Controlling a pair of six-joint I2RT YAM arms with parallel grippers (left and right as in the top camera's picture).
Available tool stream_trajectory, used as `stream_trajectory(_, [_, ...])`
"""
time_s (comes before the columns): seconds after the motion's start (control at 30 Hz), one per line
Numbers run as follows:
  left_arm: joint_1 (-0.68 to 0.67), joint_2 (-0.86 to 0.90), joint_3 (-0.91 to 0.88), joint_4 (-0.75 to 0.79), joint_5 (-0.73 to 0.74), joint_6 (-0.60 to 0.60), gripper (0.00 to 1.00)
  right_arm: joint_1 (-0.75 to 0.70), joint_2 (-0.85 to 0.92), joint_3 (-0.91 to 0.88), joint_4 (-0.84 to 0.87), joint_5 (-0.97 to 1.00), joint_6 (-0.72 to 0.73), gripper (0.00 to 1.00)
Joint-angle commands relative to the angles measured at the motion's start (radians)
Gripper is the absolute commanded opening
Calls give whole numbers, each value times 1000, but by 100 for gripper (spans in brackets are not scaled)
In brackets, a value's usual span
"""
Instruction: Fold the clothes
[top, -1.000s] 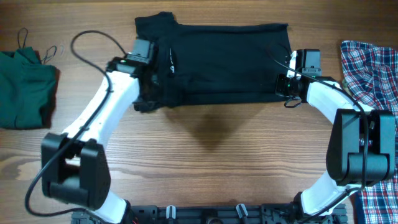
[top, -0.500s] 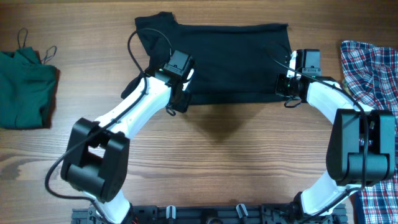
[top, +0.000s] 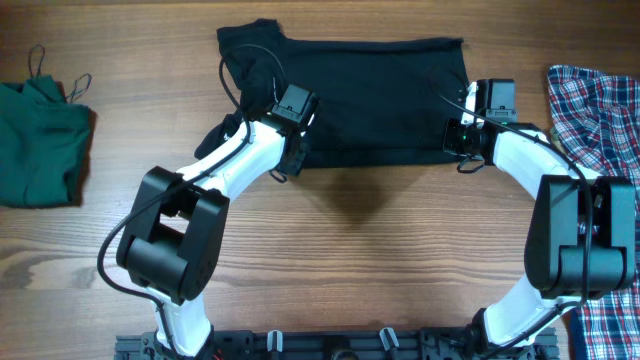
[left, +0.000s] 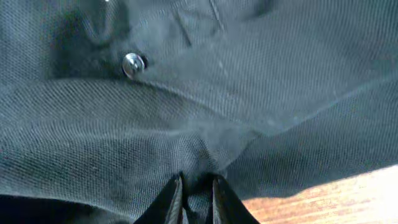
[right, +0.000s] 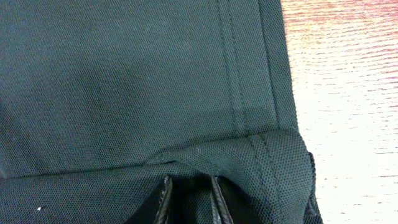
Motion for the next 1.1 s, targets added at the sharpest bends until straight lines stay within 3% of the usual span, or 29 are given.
stream_trajectory(0.0, [0, 10, -5, 57, -56, 2, 17, -2, 17, 6, -6, 26, 8, 22])
stream_trajectory(0.27, [48, 10, -5, 136, -61, 1, 22, -3, 17, 4, -6, 62, 8, 21])
stream_trajectory(0.57, [193, 11, -5, 173, 7, 1, 23, -3, 25, -6, -2, 98, 8, 11])
stream_trajectory(0.8, [220, 21, -5, 238, 37, 1, 27, -3, 93, -6, 14, 100, 10, 12])
stream_trajectory(1.07, [223, 166, -5, 278, 36, 1, 26, -3, 96, -6, 10, 139, 30, 12])
